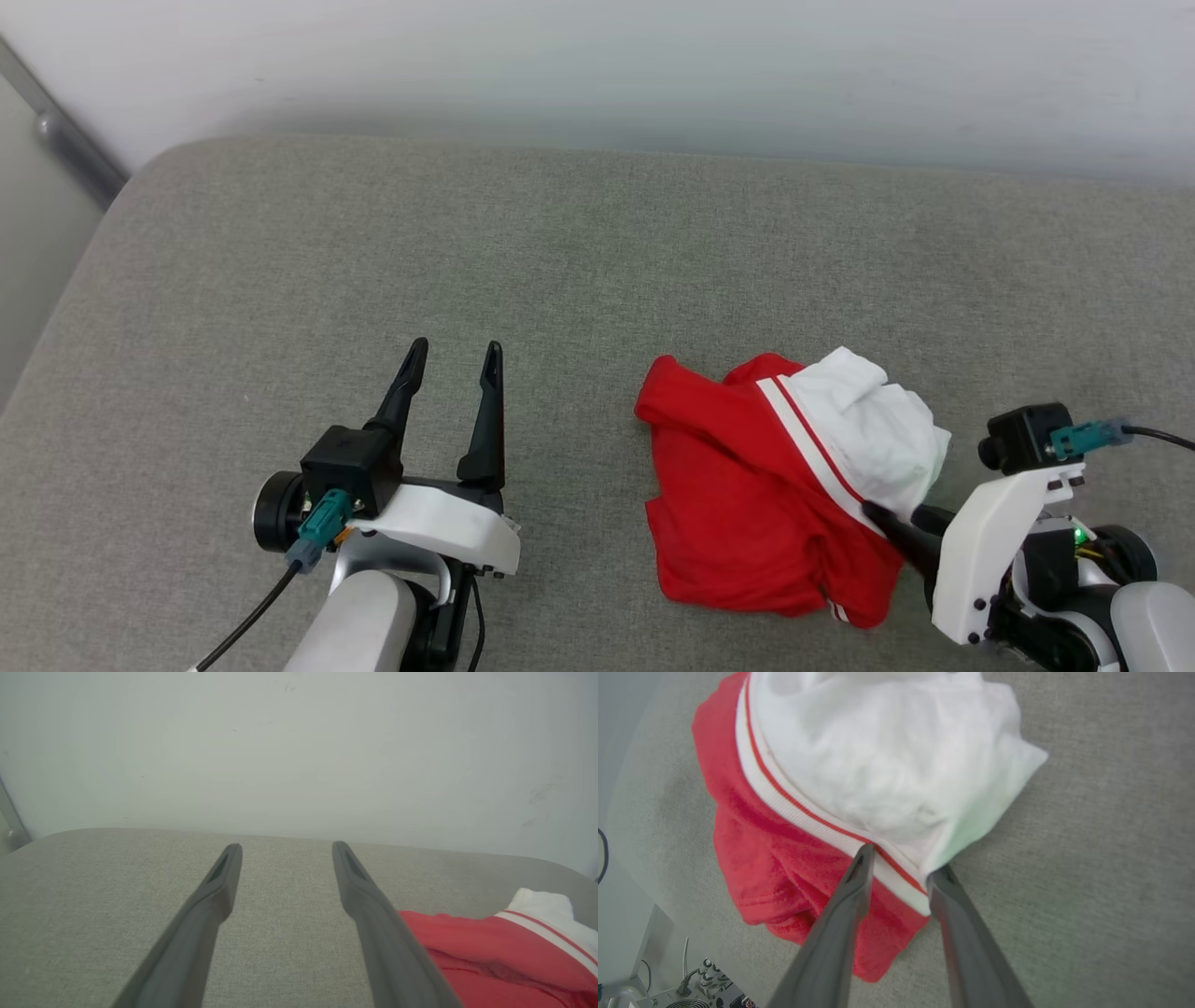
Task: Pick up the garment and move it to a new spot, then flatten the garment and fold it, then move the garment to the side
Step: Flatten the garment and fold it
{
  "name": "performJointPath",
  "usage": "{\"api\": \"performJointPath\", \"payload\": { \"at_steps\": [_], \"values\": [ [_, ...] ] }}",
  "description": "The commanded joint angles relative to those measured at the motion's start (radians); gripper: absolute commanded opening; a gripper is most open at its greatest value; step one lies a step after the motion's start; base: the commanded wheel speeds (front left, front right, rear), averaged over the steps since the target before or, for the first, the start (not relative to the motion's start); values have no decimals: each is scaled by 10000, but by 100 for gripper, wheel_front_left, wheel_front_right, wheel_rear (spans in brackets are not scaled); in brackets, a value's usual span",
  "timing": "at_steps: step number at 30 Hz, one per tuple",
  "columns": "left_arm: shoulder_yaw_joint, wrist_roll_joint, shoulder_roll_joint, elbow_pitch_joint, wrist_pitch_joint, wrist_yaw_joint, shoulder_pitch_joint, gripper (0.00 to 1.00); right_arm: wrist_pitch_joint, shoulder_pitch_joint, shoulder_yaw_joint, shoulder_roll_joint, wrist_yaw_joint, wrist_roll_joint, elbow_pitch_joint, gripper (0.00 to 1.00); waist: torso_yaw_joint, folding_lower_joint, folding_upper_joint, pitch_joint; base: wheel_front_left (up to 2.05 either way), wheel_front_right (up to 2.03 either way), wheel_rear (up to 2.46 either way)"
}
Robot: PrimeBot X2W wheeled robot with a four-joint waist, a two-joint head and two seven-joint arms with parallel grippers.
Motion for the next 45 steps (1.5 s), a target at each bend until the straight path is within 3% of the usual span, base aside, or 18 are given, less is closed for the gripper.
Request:
{"api": "performJointPath", "payload": {
  "at_steps": [1,7,11,19,24,28,29,30,31,36,45],
  "values": [
    [14,29,-42,29,-52,-9,-64,100,-160,-235,65,-120,-2,55,-90,0,-7,-1,-1,-10,0,0,0],
    [77,64,-41,51,-64,27,67,100,-644,-495,345,-543,-2,16,-555,0,-233,-1,-1,-84,0,0,0],
    [144,35,9,65,-69,15,154,100,-1018,-705,-19,-753,-3,-307,-905,0,-525,-1,-1,-221,0,0,0],
    [164,-33,82,82,-64,-36,337,100,-1206,118,-2708,-268,-3,-710,-512,0,-1029,-1,-1,-411,0,0,0],
    [99,-40,146,80,-13,-26,339,100,-1396,897,-4332,167,-3,-734,682,0,-1162,-1,-1,-453,0,0,0],
    [74,-65,186,76,38,-20,363,100,-1649,1228,-4713,529,-3,-611,2089,0,-1194,-1,-1,-466,0,0,0],
    [72,-77,196,92,53,-17,378,100,-1825,1216,-4678,505,-2,-725,2386,6,-1197,-1,-1,-470,0,0,0],
    [81,-110,196,112,71,0,400,100,-2022,1179,-4606,511,-2,-761,2627,41,-1199,-1,-1,-471,0,0,0],
    [88,-128,205,120,61,14,417,100,-2223,1126,-4524,620,-3,-663,2854,100,-1204,-1,-1,-476,0,0,0],
    [147,-203,265,142,58,87,638,100,-3726,888,-3899,339,-3,-924,3003,100,-1286,-1,-1,-635,0,0,0],
    [165,-315,452,91,181,186,1030,100,-6410,737,-3127,87,-2,-2201,2133,100,-1286,-1,-1,-1186,0,0,0]
  ]
}}
